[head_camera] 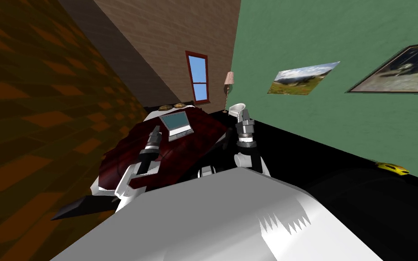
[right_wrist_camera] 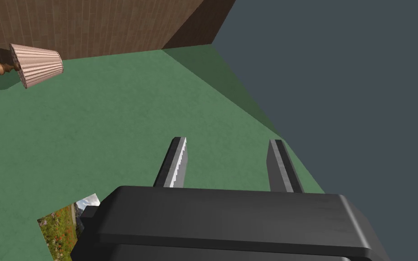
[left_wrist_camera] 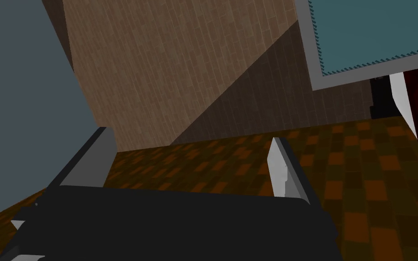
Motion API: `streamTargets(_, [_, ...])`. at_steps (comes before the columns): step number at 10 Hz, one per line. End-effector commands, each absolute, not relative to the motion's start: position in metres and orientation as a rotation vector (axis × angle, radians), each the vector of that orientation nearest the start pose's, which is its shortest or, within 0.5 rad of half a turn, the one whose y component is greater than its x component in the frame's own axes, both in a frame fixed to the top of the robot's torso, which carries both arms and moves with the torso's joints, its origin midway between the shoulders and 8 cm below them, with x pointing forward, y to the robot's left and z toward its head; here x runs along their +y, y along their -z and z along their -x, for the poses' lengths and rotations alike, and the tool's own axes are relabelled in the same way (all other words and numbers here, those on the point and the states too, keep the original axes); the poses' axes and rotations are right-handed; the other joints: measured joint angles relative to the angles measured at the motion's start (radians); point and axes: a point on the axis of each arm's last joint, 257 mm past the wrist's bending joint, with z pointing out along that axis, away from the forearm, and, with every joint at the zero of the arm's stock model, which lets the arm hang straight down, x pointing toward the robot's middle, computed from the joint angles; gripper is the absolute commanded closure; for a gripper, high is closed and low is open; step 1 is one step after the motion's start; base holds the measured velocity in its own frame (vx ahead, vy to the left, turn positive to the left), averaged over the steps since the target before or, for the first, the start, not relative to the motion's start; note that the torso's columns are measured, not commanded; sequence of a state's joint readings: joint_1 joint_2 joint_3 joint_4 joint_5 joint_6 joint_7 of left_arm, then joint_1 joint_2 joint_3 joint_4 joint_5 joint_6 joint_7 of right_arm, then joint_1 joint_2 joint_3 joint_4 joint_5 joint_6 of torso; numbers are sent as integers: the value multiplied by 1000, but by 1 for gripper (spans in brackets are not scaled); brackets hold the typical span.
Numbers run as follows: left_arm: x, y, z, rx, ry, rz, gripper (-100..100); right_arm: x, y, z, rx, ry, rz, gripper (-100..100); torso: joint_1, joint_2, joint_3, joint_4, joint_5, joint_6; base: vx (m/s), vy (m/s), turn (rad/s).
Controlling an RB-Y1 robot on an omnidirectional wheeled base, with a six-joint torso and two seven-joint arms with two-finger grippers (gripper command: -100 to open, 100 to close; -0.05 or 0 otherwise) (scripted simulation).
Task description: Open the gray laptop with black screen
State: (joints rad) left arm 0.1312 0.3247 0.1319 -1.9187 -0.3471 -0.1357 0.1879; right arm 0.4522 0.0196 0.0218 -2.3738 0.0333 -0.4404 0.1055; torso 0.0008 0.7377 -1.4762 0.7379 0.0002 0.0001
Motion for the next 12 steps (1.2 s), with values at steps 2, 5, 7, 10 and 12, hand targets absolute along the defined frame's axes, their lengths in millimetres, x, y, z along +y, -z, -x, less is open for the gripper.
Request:
streamTargets(2, [376,63,-518,1147,812,649,-100,-263,-70,-337,582,-1235,-555,0,-1,0,0,0,0,-1,-46,24,-206])
streamTargets(5, [420,56,-535,1141,718,685,-100,-263,-70,-337,582,-1235,-555,0,0,0,0,0,0,-1,-46,28,-239])
streamTargets(7, [445,56,-542,1139,663,714,-100,-263,-70,-337,582,-1235,-555,0,-1,0,0,0,0,0,-31,20,-206])
streamTargets(10, [474,60,-548,1138,607,753,-100,-263,-70,-337,582,-1235,-555,0,0,0,0,0,0,0,-23,27,-150])
streamTargets(12, [501,59,-551,1127,557,786,-100,-263,-70,-337,582,-1235,-555,0,-1,0,0,0,0,1,-24,28,-189])
